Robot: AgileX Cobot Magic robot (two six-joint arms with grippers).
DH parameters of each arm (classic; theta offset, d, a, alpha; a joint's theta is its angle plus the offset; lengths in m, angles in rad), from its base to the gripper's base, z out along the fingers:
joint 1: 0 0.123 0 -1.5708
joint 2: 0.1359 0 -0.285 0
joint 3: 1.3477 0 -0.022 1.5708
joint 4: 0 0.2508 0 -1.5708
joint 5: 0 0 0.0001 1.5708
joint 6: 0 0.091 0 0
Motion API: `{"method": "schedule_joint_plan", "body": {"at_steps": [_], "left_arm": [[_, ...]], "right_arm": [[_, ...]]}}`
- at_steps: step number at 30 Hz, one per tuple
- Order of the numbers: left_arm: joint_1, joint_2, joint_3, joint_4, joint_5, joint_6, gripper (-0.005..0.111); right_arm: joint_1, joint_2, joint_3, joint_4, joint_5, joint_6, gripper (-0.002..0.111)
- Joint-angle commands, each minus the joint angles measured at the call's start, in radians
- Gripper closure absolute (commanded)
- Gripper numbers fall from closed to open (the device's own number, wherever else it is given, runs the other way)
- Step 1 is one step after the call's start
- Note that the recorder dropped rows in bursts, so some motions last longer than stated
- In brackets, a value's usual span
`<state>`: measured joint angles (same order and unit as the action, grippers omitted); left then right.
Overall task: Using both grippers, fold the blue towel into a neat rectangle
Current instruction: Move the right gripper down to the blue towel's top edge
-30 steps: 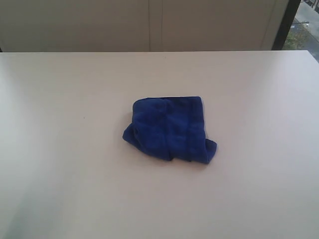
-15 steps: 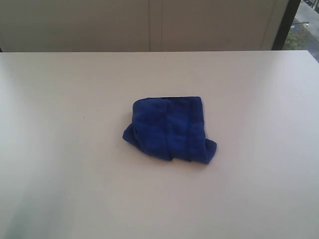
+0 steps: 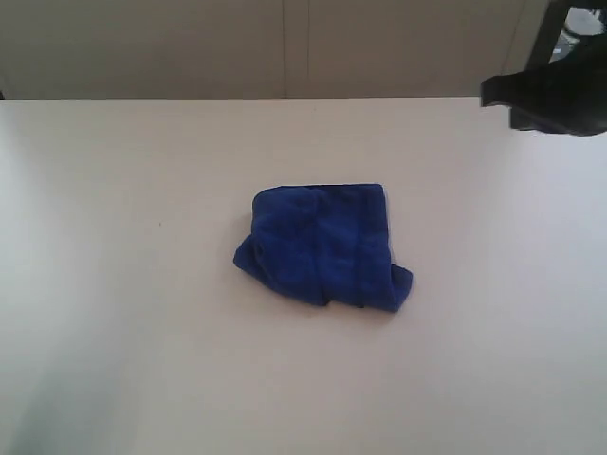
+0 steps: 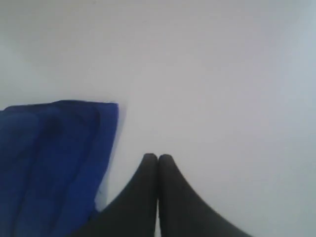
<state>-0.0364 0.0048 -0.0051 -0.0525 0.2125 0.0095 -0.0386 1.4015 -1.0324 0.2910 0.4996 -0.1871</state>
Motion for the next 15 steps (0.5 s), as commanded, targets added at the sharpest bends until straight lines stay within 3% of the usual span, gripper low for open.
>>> {"method": "schedule_joint_plan", "body": {"at_steps": [1,4,10,15], "left_arm": [[0.003,-0.005,0.005,0.001,-0.003,-0.010,0.107],[0.003,-0.005,0.005,0.001,-0.003,-0.010,0.107],[0.003,-0.005,0.005,0.001,-0.003,-0.010,0.107],[0.003,-0.005,0.005,0.001,-0.003,-0.010,0.107]], "right_arm": [[0.100,0.154,-0.095,0.052,0.020,-0.057,0.108],[0.166,0.301,-0.178,0.052,0.020,-0.057,0.108],[0.200,0.537,-0.317,0.103,-0.005,-0.060,0.107],[0.200,0.640,-0.377,0.245,-0.022,-0.161,0.084]]}}
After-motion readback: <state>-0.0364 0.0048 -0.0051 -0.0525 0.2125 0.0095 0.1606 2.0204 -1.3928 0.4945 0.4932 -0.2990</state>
